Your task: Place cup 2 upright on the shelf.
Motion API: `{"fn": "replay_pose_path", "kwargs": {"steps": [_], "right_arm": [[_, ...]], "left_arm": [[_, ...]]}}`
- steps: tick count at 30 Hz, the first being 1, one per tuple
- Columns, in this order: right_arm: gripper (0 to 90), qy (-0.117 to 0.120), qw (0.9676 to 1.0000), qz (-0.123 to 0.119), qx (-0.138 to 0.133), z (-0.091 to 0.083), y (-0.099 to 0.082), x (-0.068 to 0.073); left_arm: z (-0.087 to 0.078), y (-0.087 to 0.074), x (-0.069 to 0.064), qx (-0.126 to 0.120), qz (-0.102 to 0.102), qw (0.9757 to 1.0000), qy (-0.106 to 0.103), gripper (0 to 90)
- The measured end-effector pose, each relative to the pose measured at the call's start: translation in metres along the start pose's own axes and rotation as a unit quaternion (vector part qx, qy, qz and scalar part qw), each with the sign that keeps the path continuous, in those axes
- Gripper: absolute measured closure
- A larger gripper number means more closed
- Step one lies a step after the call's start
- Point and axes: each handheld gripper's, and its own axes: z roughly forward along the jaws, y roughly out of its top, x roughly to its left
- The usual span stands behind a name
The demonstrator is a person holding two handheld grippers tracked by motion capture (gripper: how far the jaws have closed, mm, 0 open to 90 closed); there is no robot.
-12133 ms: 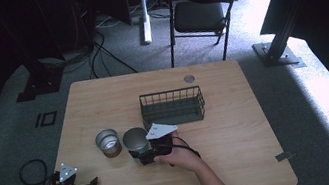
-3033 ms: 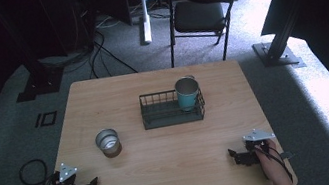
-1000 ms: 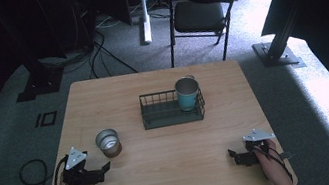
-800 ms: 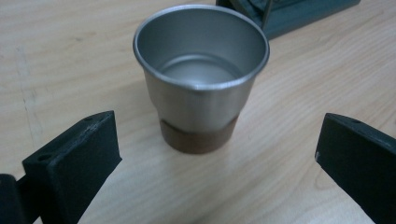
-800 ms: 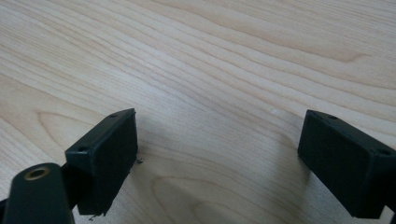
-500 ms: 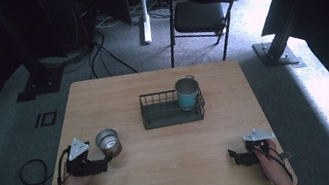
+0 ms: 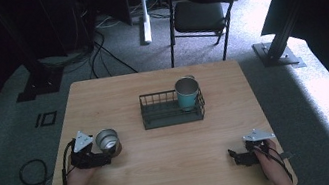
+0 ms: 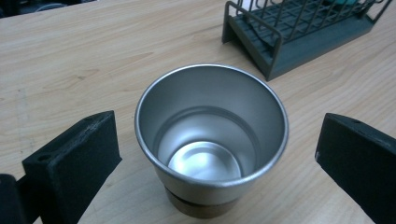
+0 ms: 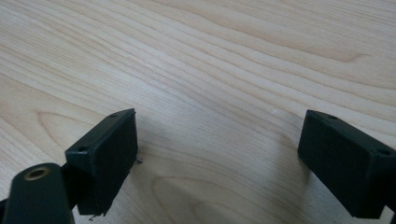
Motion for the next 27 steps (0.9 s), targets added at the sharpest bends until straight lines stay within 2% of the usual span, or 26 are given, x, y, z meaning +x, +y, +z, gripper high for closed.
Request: {"fn": "replay_pose_path", "kwargs": {"steps": [17,22,23,25,27], "right_arm": [[11.5,0.0,1.0,0.0,0.0,0.0,0.0,0.0],[11.6,0.0,1.0,0.0,0.0,0.0,0.0,0.0],[11.5,0.0,1.0,0.0,0.0,0.0,0.0,0.0],[11.5,0.0,1.0,0.0,0.0,0.0,0.0,0.0],[11.5,0.0,1.0,0.0,0.0,0.0,0.0,0.0]], "left_arm": [[0.021,0.001,-0.001,0.024,-0.004,0.9997,0.0,0.4],[0.024,0.001,-0.002,0.024,-0.004,0.9997,0.009,0.5],[0.024,0.0,-0.002,0.024,-0.003,0.9997,0.009,2.5],[0.024,0.001,-0.003,0.024,0.004,0.9995,0.021,2.8],[0.023,0.0,-0.002,0.015,-0.007,0.9997,0.019,9.0]]}}
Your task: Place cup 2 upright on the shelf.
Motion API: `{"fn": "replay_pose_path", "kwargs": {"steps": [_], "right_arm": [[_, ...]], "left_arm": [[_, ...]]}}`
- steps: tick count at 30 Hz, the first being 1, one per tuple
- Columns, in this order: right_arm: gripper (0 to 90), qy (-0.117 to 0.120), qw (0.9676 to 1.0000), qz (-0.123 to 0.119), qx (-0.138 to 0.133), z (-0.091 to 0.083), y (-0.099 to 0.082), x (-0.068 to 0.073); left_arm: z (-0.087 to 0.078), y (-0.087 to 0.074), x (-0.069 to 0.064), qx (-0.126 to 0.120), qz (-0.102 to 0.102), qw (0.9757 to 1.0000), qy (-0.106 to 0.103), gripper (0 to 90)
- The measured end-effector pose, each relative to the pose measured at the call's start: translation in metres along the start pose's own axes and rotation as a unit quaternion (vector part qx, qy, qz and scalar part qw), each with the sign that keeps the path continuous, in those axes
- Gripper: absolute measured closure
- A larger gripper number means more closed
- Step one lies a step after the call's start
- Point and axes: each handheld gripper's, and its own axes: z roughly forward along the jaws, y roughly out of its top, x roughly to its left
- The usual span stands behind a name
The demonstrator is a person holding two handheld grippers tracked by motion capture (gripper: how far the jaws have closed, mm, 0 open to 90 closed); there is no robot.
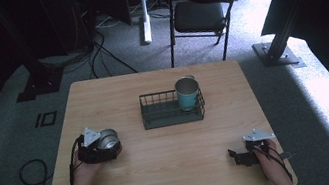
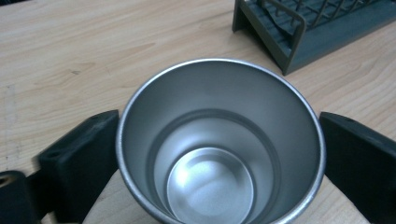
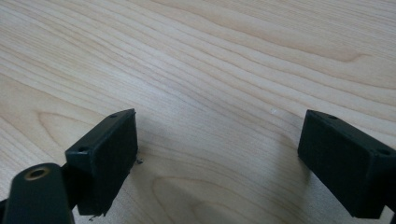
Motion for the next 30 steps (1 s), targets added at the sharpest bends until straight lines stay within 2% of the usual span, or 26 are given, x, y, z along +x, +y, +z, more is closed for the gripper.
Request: {"fn": "replay_pose_path", "kwargs": {"steps": [1,8,11,19,21,23,30], "right_arm": [[11.6,0.0,1.0,0.0,0.0,0.0,0.0,0.0],[11.5,0.0,1.0,0.0,0.0,0.0,0.0,0.0],[11.6,0.0,1.0,0.0,0.0,0.0,0.0,0.0],[11.6,0.0,1.0,0.0,0.0,0.0,0.0,0.0],[11.5,0.0,1.0,0.0,0.0,0.0,0.0,0.0],[11.6,0.0,1.0,0.0,0.0,0.0,0.0,0.0],[11.5,0.0,1.0,0.0,0.0,0.0,0.0,0.0]], "left_arm": [[0.0,0.0,-0.001,-0.001,0.005,1.0,0.004,13.1],[0.0,0.002,-0.004,0.005,0.013,0.9998,0.013,14.0],[0.0,0.005,-0.004,0.005,0.005,1.0,0.007,14.1],[-0.006,0.014,-0.003,-0.001,0.003,1.0,0.0,14.1],[-0.008,0.017,-0.002,-0.004,-0.005,1.0,-0.004,14.1],[-0.01,0.021,-0.002,-0.004,-0.003,0.9999,-0.011,14.1],[-0.016,0.037,-0.003,-0.013,0.0,0.9999,-0.011,14.1]]}}
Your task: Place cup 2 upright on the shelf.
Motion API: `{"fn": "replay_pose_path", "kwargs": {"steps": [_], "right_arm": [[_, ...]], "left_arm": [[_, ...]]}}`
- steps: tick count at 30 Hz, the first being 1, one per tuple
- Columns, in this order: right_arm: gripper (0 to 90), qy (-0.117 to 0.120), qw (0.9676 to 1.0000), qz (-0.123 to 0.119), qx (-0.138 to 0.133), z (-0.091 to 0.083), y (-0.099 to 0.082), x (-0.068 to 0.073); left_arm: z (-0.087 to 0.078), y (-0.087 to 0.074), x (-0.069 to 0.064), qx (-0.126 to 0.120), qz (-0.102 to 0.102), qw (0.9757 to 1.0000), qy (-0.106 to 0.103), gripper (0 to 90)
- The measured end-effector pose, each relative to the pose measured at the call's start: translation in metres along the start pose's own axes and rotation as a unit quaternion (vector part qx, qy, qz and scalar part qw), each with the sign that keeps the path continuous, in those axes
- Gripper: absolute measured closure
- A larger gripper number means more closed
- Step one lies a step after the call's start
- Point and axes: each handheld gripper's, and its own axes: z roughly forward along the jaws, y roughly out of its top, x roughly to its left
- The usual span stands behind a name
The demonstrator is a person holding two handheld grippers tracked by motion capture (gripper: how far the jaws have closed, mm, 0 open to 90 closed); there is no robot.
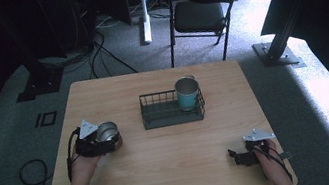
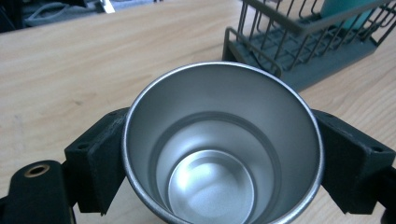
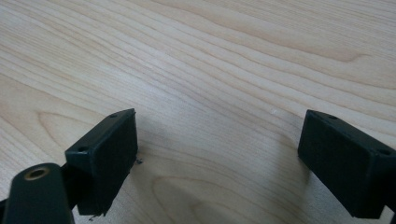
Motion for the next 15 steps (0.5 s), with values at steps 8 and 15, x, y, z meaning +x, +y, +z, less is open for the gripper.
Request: {"fn": "replay_pose_path", "kwargs": {"steps": [8,15], "right_arm": [[11.5,0.0,1.0,0.0,0.0,0.0,0.0,0.0],[11.5,0.0,1.0,0.0,0.0,0.0,0.0,0.0]], "left_arm": [[-0.003,0.017,-0.003,-0.004,0.014,0.9999,-0.004,14.1],[-0.005,0.041,-0.009,-0.013,0.024,0.9996,-0.012,14.1]]}}
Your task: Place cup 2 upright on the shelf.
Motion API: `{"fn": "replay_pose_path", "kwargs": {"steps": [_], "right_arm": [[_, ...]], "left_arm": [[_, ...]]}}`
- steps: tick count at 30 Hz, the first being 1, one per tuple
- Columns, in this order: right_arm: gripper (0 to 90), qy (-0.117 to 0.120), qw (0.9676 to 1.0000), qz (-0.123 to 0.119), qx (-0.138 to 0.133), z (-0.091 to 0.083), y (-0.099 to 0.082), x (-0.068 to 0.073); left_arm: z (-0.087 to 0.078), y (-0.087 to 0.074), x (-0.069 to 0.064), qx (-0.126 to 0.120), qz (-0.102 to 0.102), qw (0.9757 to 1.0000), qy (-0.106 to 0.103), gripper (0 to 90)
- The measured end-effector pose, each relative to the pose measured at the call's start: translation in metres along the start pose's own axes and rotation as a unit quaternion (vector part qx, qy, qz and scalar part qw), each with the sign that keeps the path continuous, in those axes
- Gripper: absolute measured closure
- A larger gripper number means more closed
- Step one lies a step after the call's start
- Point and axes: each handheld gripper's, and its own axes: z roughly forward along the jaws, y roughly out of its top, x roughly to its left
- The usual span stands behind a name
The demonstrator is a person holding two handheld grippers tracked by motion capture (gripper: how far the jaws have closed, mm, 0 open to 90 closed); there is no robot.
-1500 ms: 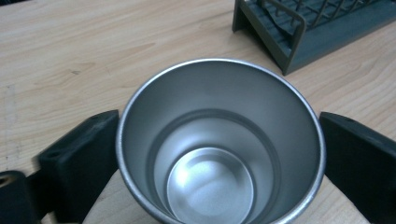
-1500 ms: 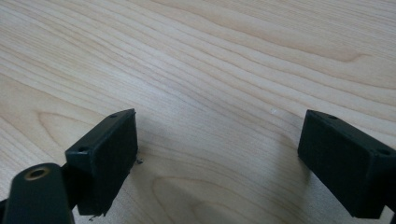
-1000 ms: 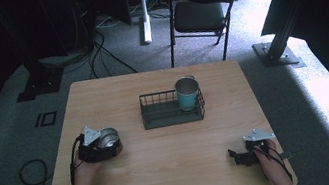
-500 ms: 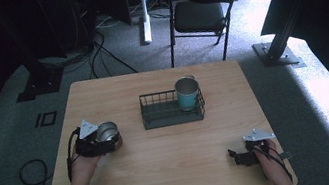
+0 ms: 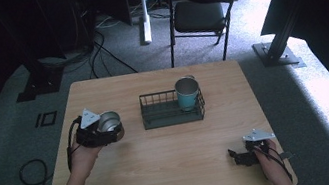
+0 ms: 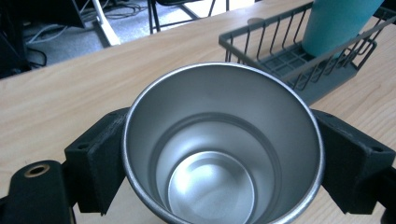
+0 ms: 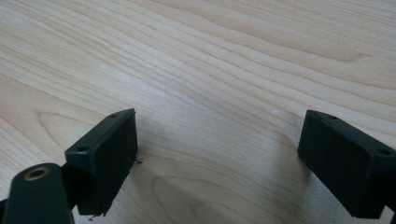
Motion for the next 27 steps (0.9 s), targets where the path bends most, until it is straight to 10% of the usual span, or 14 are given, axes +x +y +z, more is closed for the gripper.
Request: {"fn": "replay_pose_path", "kwargs": {"steps": [27], "right_arm": [[11.5,0.0,1.0,-0.001,0.0,0.0,0.0,0.0]], "left_arm": [[0.029,0.084,-0.032,-0.038,0.031,0.9982,-0.036,14.1]]}}
